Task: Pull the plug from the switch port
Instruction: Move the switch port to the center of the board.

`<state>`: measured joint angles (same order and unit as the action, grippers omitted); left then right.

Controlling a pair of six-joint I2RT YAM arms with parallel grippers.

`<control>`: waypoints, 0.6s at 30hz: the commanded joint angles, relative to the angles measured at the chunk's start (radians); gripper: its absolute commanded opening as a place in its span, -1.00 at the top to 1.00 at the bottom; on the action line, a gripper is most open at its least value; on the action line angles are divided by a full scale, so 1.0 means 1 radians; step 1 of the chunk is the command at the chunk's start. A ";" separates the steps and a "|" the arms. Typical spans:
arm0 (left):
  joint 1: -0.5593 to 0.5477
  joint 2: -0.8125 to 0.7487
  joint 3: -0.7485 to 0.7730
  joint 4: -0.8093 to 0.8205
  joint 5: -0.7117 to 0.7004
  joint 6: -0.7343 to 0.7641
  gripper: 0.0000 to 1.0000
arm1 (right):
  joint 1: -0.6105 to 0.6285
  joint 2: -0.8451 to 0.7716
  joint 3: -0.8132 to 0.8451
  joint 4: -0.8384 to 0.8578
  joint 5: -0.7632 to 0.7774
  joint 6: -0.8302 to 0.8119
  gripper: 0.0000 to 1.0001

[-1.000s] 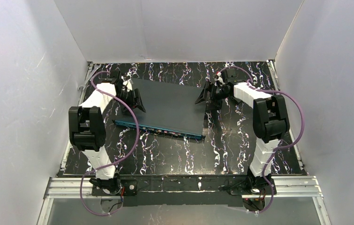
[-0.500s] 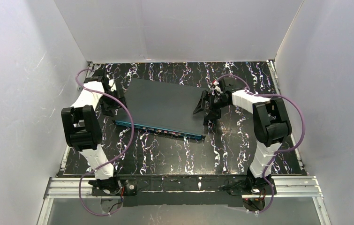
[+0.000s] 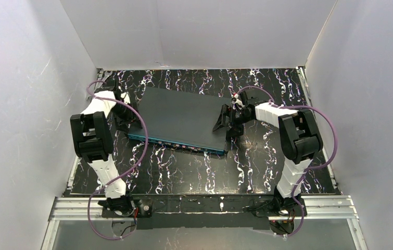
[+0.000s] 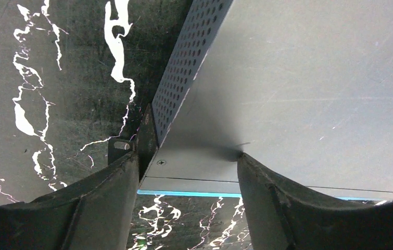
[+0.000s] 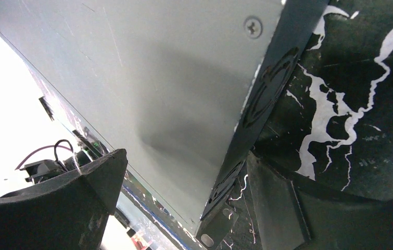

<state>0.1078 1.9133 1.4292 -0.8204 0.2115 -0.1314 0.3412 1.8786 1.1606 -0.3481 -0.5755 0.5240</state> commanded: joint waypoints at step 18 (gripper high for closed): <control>-0.298 -0.034 -0.054 0.178 0.377 -0.280 0.13 | -0.082 -0.088 0.032 0.035 -0.036 0.048 -0.83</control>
<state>0.0093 1.8576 1.3575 -0.6907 0.2054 -0.2367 0.2665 1.8404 1.1297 -0.3588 -0.5133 0.5564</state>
